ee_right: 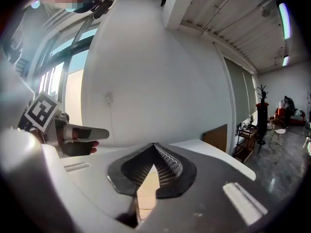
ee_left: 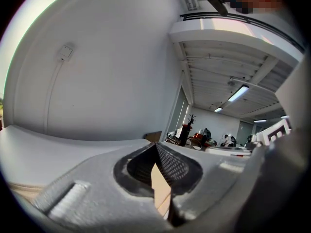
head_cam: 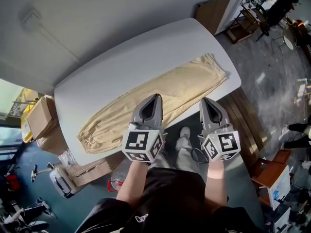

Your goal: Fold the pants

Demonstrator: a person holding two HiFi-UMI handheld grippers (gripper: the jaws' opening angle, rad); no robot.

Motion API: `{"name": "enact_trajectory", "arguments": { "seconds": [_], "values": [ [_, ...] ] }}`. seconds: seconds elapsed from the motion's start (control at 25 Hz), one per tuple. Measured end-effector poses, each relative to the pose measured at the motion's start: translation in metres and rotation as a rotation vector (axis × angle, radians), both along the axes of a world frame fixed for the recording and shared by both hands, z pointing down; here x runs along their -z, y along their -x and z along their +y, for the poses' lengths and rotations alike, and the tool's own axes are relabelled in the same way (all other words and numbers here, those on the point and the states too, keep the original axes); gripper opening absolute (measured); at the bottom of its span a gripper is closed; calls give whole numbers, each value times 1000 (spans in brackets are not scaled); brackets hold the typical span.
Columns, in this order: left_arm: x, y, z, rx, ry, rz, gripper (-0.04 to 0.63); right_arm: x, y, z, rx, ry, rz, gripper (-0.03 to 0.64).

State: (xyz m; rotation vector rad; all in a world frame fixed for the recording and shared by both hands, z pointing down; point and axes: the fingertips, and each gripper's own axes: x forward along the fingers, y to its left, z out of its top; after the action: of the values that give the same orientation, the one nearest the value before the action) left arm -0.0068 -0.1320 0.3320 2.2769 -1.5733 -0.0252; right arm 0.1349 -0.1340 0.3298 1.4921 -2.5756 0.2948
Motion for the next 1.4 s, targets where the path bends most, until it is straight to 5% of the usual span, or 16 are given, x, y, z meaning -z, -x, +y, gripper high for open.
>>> {"name": "enact_trajectory", "arguments": {
  "seconds": [0.52, 0.92, 1.4],
  "values": [
    [-15, -34, -47, 22, 44, -33, 3, 8, -25, -55, 76, -51, -110, 16],
    [-60, -106, -80, -86, 114, -61, 4, -47, -106, -81, -46, 65, -81, 108],
    [-127, -174, -134, -148, 222, -88, 4, -140, -186, -126, -129, 243, -38, 135]
  ]
}}
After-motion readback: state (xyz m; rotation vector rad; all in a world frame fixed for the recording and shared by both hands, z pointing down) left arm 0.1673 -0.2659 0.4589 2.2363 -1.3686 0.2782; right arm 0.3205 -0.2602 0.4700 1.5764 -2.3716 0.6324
